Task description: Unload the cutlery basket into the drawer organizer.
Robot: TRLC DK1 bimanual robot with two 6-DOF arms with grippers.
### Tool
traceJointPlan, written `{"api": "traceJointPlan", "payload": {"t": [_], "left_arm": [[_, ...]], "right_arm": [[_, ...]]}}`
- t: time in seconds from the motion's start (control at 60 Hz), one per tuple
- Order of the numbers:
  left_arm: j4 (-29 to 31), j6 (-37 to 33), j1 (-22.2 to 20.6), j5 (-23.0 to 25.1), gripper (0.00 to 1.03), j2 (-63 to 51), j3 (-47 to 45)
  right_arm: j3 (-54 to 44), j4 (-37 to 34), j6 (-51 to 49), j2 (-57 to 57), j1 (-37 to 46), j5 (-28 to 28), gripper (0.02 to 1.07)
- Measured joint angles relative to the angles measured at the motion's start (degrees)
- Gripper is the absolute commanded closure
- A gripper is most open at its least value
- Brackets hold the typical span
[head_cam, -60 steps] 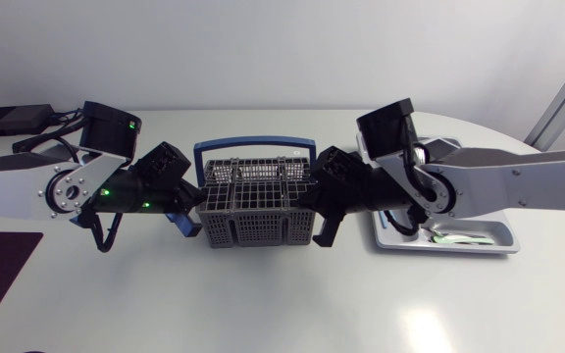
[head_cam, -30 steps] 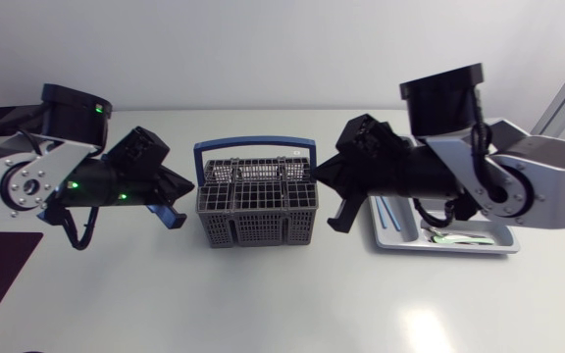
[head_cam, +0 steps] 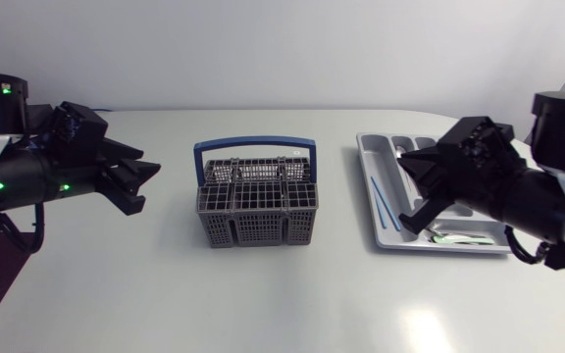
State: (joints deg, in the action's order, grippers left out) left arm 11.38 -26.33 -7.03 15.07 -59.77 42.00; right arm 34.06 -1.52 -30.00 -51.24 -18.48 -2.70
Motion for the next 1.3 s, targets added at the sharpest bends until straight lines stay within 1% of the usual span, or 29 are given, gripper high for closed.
{"api": "traceJointPlan", "payload": {"t": [0.05, 0.15, 0.167, 0.267, 0.4, 0.567, 0.717, 0.85, 1.083, 1.3], "left_arm": [[0.28, 0.46, 0.68, -0.17, 0.05, 1.60, -0.63], [0.31, 0.85, 1.97, -0.20, 0.05, 5.16, -1.77], [0.28, 0.85, 2.21, -0.20, 0.05, 5.88, -1.99], [0.11, 0.85, 3.93, -0.17, 0.05, 8.70, -3.48], [-0.92, 1.27, 7.65, -0.20, 0.05, 11.15, -6.01], [-1.51, 2.49, 11.15, -0.39, 0.05, 13.35, -8.24], [-4.07, 3.56, 12.31, -0.37, 0.05, 16.39, -11.15], [-6.16, 4.81, 13.90, -0.37, 0.05, 19.06, -14.10], [-7.48, 6.45, 17.07, -0.35, 0.05, 22.47, -16.96], [-10.03, 7.32, 17.51, -0.13, 0.05, 26.56, -20.06]], "right_arm": [[-1.14, -0.13, 0.00, 2.82, 0.74, 0.48, 0.49], [-3.17, -0.83, 0.02, 8.31, 2.32, 1.75, 0.09], [-3.50, -1.11, 0.02, 9.29, 2.62, 1.95, 0.05], [-5.68, -1.33, 0.02, 14.10, 4.11, 2.84, 0.06], [-7.74, -2.60, 0.96, 18.51, 7.21, 3.04, 0.06], [-9.53, -2.99, 3.23, 23.34, 13.35, 3.21, 0.06], [-11.63, -2.97, 4.57, 26.51, 19.06, 3.21, 0.06], [-14.08, -2.99, 5.20, 30.97, 22.08, 3.21, 0.06], [-16.81, -3.56, 6.54, 39.10, 23.80, 3.21, 0.06], [-20.06, -4.20, 6.93, 44.44, 24.72, 3.23, 0.06]]}}
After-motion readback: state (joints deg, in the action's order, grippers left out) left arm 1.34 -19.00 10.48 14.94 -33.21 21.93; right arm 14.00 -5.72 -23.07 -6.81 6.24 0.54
